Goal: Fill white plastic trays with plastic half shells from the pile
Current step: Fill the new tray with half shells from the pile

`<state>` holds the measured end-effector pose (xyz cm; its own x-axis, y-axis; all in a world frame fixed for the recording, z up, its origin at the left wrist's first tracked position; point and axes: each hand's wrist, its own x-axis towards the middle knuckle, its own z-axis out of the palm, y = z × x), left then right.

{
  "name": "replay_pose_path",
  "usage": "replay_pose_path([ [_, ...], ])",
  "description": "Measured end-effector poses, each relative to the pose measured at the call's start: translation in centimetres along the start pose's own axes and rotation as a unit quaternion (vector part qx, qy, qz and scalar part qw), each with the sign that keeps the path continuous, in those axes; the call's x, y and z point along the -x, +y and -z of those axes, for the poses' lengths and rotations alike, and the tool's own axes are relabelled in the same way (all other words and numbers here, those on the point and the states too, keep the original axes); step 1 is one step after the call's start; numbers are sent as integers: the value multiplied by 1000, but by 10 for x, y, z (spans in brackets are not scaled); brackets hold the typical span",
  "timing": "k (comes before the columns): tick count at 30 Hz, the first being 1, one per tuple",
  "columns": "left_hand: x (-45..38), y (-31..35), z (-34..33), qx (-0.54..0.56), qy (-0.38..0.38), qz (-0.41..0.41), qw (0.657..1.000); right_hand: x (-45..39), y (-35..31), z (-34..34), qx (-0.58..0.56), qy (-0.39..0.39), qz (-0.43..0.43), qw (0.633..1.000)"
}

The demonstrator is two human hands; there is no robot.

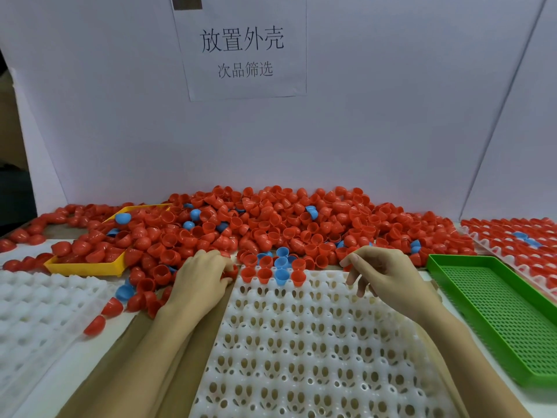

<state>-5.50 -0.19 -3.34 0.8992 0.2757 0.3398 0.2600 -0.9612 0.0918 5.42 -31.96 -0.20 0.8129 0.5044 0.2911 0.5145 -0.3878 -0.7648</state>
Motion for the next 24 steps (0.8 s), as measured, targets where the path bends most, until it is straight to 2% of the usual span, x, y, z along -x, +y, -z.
replay_pose_path([
  [4,-1,6,7,81,81,5,993,1,2,2,-10,5,-7,1000],
  [8,2,31,24,168,198,-101,960,2,-3,2,-90,1,-11,996],
  [11,11,58,32,217,205,-199,933,5,-13,0,-182,-43,10,982],
  [14,22,83,33,271,180,-252,911,9,-23,-4,-234,-133,44,962],
  [17,31,96,31,259,173,-293,904,11,-28,-8,-236,-175,53,954],
  [20,32,95,36,189,190,-310,912,12,-32,-14,-227,-141,60,962],
  [24,26,89,43,146,221,-345,900,13,-33,-21,-233,-122,72,962],
])
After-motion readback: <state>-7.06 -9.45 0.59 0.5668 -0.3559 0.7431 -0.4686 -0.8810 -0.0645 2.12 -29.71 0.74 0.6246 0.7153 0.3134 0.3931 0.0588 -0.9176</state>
